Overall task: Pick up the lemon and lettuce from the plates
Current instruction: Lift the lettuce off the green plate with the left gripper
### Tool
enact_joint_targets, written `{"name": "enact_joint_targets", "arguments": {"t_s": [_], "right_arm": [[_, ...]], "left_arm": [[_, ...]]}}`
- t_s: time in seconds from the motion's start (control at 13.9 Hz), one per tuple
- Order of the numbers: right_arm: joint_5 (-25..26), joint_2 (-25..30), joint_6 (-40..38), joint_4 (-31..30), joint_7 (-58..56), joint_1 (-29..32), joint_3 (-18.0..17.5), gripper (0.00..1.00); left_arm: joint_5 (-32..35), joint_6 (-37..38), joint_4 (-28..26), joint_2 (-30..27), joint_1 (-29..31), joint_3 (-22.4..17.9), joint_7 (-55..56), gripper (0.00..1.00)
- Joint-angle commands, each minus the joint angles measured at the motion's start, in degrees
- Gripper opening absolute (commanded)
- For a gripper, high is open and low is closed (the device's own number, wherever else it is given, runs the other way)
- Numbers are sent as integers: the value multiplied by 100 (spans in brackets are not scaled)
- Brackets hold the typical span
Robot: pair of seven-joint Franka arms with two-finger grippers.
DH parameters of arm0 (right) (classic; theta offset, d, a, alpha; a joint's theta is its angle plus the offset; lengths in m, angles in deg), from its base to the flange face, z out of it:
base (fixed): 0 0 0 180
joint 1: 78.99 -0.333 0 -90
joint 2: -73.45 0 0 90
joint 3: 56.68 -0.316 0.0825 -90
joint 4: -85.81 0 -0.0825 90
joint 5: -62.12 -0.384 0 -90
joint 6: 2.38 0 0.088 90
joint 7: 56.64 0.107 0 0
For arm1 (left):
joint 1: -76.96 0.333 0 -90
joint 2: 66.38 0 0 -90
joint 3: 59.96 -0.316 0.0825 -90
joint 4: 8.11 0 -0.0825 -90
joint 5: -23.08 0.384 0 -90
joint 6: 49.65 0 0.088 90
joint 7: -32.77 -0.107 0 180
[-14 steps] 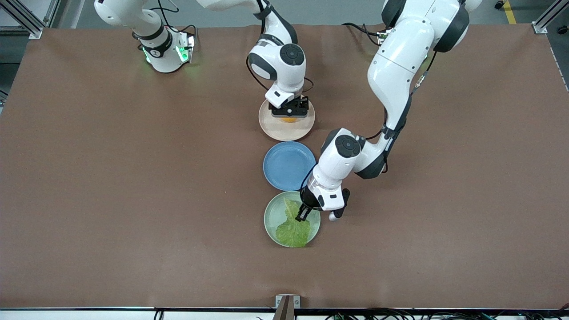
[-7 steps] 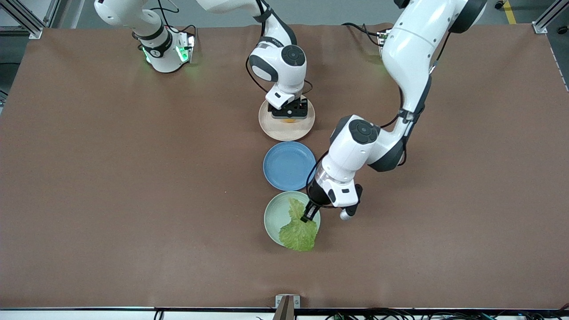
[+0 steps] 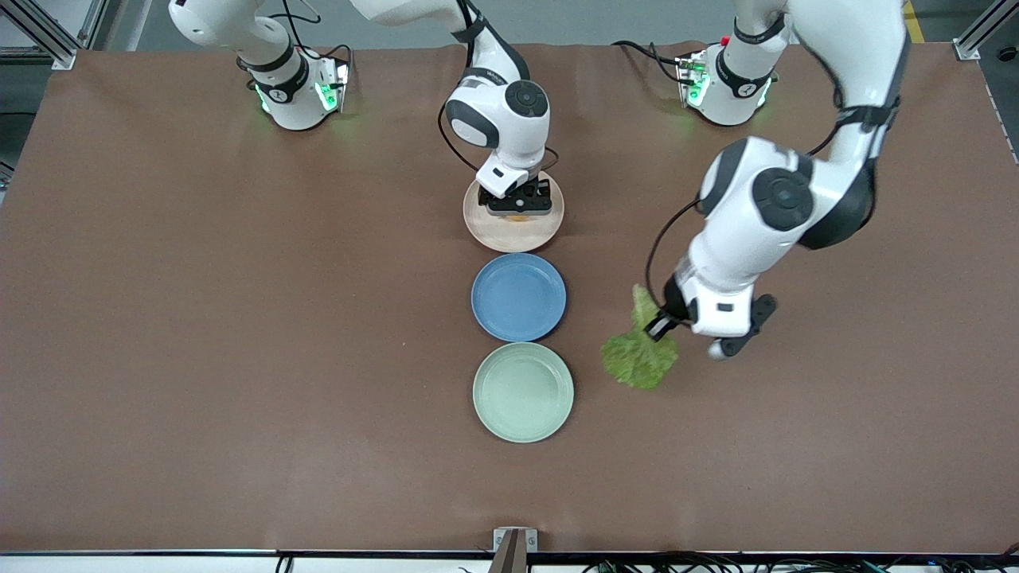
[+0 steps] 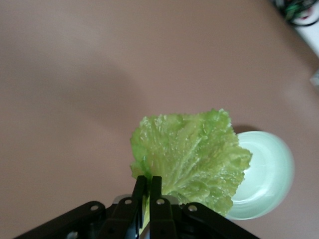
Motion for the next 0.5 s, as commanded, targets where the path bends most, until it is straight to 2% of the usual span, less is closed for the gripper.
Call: {"name": "enact_joint_targets", "arguments": {"t_s": [0.0,0.22,0.43], "right_arm": [[67,-72,23,62,62,-40,6,100],[50,-73,5,132,54,-49,-3,100],[120,-73,14,132,-8,-119,-3,100]], "left_arm": [[-62,-27,-1317,-844,385,37,-1140,0],[-53,-79,-2057,-1197,825,29,-2232,0],[-53,-316,-2550,-1215,1264,29,-3348,0]]}}
